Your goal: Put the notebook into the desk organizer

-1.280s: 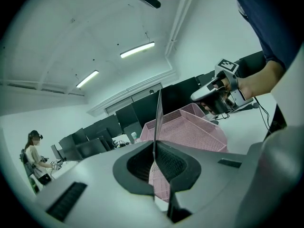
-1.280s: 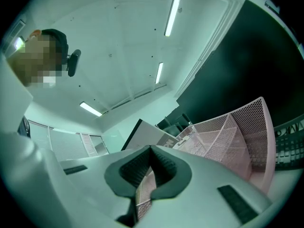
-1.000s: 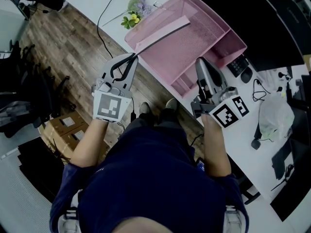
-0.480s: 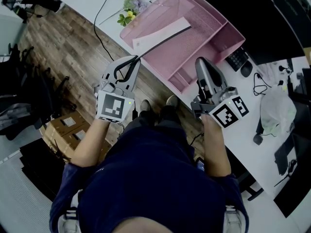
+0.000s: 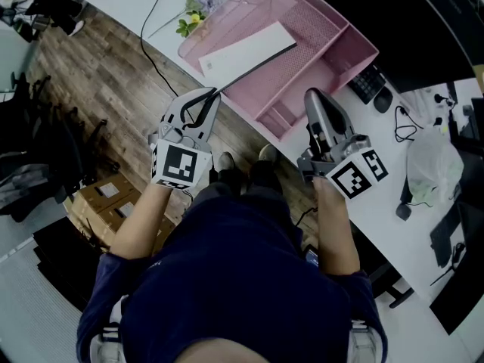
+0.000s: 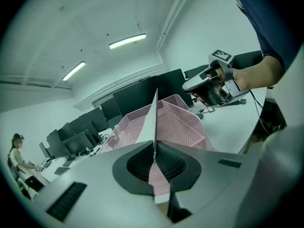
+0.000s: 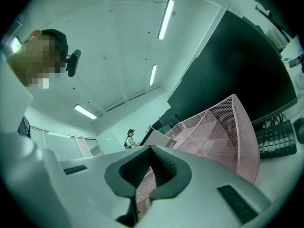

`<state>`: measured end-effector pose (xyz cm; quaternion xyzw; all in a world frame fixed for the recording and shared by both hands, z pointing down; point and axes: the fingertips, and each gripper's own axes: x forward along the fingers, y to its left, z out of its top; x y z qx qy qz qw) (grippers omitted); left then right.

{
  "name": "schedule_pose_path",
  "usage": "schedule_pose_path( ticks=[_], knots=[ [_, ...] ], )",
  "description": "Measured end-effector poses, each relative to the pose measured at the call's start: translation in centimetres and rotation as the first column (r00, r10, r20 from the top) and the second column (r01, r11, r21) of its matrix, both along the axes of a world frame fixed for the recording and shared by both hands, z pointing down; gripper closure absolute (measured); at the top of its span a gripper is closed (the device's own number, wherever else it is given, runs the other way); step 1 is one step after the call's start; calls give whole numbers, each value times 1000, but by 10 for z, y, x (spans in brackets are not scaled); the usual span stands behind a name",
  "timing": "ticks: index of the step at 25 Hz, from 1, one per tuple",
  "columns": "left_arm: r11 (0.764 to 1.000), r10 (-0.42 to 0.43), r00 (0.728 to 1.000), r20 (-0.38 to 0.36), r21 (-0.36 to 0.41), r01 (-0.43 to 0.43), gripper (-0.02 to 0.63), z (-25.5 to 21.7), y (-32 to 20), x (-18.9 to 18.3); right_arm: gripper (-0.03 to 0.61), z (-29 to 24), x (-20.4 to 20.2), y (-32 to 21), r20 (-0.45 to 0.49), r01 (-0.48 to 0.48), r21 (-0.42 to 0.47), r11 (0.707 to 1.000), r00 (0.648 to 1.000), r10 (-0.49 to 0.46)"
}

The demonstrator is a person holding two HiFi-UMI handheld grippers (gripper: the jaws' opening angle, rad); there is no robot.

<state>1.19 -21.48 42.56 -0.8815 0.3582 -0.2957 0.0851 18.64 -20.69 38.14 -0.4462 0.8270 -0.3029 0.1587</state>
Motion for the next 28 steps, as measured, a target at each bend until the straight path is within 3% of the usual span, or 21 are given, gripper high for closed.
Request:
schedule_pose_path(
  ticks=[28],
  knots=[
    [998, 59, 996, 69, -18, -58, 552, 28, 9, 9, 575, 12, 4, 10, -3, -30, -29, 999, 1000, 30]
  ],
)
